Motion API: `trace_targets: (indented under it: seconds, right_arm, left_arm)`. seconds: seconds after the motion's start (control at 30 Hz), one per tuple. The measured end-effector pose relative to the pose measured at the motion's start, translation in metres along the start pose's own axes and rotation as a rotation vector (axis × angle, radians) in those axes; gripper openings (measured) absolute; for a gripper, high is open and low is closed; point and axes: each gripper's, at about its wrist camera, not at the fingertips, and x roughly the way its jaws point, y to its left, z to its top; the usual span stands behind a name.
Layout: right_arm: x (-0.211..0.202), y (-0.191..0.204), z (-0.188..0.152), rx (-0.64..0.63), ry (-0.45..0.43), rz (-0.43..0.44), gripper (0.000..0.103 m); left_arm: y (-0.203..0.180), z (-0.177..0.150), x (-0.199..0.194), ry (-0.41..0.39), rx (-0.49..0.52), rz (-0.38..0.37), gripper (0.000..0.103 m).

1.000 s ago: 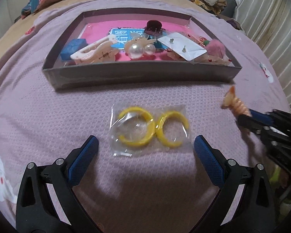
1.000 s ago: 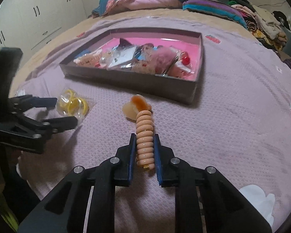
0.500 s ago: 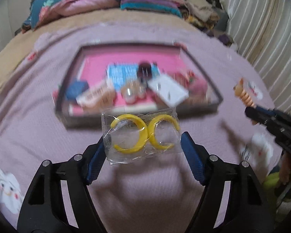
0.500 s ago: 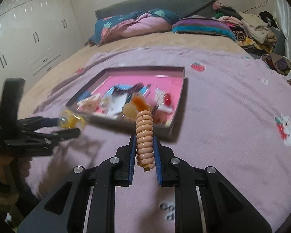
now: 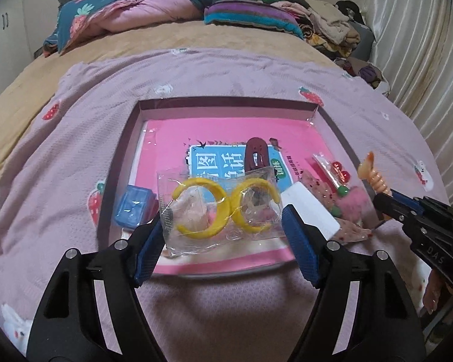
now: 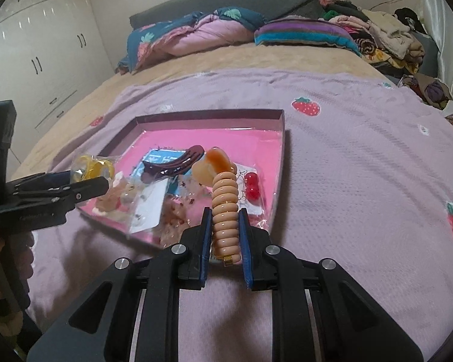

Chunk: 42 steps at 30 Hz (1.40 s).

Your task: Organize jewelry

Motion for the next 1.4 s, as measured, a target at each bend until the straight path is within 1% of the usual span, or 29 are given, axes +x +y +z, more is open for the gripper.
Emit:
trace_targets:
  seconds: [0.1,0.13,0.17,0.23,0.37,0.6,0.67,0.73,0.8,0.87,0.97,1.0,1.17,1.23,1.4]
  right_arm:
    - [0.010,0.001,0.002,0.010,0.017,0.011,0.017]
    - [0.011,0.002,0.003,0.011,0.016,0.015,0.019]
    - [0.011,0.002,0.003,0.013,0.013,0.017,0.022]
    - [0.009,0.004,0.003,0.009,0.008,0.018,0.031]
    - [-0.004,0.004,0.001,0.014,-0.006,0.024,0.041]
    - [-0.038,0.008,-0.007,0.014,-0.051,0.024,0.057]
    - [-0.049,0.010,-0.010,0.008,-0.065,0.023,0.060]
    - [-0.061,0.012,-0.012,0.005,-0.079,0.026,0.068]
    - [-0.073,0.014,-0.015,0.005,-0.098,0.024,0.072]
    - [-0.082,0.015,-0.018,0.004,-0.109,0.025,0.073]
    - [-0.096,0.018,-0.023,0.003,-0.123,0.018,0.079]
    - [-0.100,0.019,-0.025,0.003,-0.129,0.015,0.083]
    - [-0.117,0.028,-0.038,-0.020,-0.143,0.002,0.086]
    - [-0.121,0.031,-0.045,-0.032,-0.144,-0.009,0.092]
    - [-0.124,0.038,-0.062,-0.037,-0.144,-0.022,0.096]
  left_arm:
    - [0.001,-0.001,0.007,0.013,-0.002,-0.001,0.067]
    - [0.001,-0.001,0.009,0.016,0.000,-0.002,0.067]
    - [0.001,-0.001,0.009,0.018,0.001,-0.001,0.067]
    - [0.003,-0.001,0.010,0.020,0.000,-0.001,0.067]
    - [0.003,0.000,0.004,0.008,0.000,-0.001,0.069]
    - [-0.002,0.000,-0.026,-0.043,0.002,-0.003,0.074]
    - [-0.004,-0.001,-0.038,-0.060,0.000,-0.008,0.075]
    - [-0.005,-0.003,-0.048,-0.075,0.000,-0.012,0.078]
    - [-0.006,-0.007,-0.059,-0.090,0.001,-0.012,0.080]
    - [-0.007,-0.012,-0.070,-0.101,-0.002,-0.021,0.082]
    - [-0.010,-0.019,-0.080,-0.109,-0.003,-0.028,0.085]
    - [-0.011,-0.022,-0.082,-0.112,-0.001,-0.028,0.087]
    - [-0.015,-0.041,-0.098,-0.121,0.004,-0.033,0.093]
    - [-0.017,-0.049,-0.102,-0.121,0.007,-0.031,0.093]
    - [-0.017,-0.070,-0.109,-0.115,-0.005,-0.040,0.094]
